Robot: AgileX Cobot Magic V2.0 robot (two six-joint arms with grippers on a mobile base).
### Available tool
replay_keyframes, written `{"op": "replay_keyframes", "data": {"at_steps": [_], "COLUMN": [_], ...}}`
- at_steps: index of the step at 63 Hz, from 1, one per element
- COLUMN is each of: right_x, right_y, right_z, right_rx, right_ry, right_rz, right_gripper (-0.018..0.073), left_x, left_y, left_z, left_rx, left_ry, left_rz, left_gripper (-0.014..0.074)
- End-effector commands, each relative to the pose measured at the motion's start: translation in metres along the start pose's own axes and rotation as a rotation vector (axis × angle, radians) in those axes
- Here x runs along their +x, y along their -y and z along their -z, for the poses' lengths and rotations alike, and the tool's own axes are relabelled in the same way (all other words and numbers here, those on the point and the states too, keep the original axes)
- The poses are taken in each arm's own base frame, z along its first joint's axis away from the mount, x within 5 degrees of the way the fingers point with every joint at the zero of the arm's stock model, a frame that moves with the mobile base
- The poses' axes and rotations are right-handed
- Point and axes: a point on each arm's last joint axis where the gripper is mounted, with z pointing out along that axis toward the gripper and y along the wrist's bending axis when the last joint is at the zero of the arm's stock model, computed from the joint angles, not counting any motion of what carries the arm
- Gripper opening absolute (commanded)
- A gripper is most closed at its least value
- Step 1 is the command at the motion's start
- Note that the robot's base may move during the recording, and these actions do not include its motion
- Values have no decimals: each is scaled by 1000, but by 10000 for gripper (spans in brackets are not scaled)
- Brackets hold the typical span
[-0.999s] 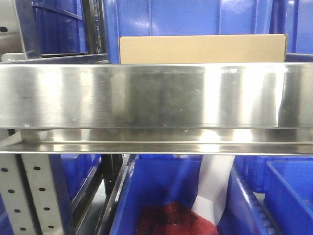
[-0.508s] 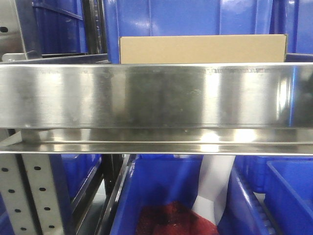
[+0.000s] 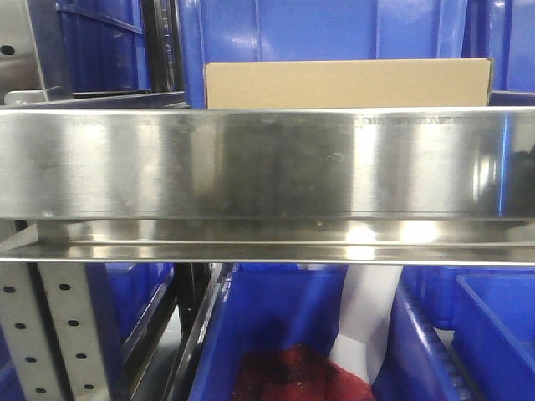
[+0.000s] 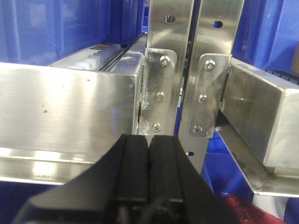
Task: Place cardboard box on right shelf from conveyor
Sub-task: 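Open the right gripper and withdraw it from the box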
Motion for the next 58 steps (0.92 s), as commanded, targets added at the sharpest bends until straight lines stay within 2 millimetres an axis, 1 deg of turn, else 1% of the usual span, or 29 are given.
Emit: {"op": "replay_keyframes", "data": {"at_steps": [1,58], "right_x": [-11,-11], "right_y": [0,0], "right_z": [2,2], "right_rx": [4,4], "right_ry": [113,113], "right_rz": [6,6], "right_gripper": [56,56], "left_x": [-9,-9], "left_y": [0,0], "left_z": [1,1], "left_rx": [7,7], "left_ry": [99,99], "left_rz": [10,10], "left_gripper": [-119,-119]}}
